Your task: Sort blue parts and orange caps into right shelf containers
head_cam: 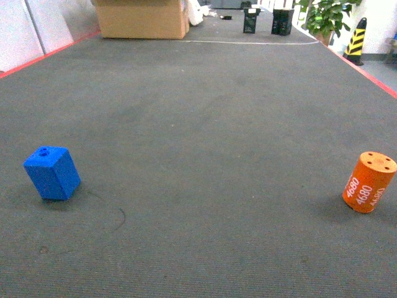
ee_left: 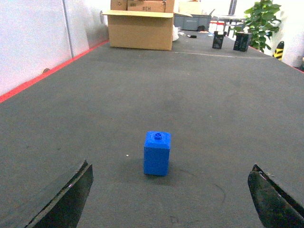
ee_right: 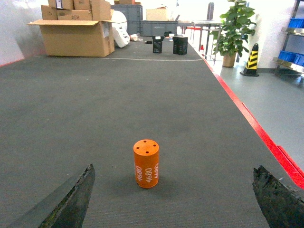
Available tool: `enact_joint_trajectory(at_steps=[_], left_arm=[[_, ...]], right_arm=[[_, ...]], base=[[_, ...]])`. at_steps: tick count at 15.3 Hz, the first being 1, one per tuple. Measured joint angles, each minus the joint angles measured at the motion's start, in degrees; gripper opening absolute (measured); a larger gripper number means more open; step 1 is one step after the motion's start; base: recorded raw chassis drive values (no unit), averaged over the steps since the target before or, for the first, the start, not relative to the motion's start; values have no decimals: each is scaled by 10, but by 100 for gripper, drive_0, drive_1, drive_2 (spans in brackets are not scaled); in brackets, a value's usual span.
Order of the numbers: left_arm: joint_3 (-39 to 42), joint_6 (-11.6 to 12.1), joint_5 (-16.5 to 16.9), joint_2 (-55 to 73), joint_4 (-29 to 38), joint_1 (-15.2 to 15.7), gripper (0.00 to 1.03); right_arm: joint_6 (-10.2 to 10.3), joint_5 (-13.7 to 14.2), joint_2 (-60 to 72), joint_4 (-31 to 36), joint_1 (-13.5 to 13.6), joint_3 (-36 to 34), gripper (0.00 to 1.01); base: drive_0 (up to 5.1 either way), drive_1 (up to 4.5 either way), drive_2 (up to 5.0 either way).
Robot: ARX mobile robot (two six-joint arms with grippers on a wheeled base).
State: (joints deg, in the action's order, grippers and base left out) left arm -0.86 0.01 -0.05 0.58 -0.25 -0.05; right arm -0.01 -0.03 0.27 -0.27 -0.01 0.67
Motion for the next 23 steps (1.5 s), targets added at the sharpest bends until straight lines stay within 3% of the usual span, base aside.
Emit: enact_joint_trajectory(at_steps=[23], left_arm=[[0, 0, 0, 0, 0, 0, 98]], right_arm=[[0, 0, 0, 0, 0, 0, 98]], base=[[0, 0, 0]])
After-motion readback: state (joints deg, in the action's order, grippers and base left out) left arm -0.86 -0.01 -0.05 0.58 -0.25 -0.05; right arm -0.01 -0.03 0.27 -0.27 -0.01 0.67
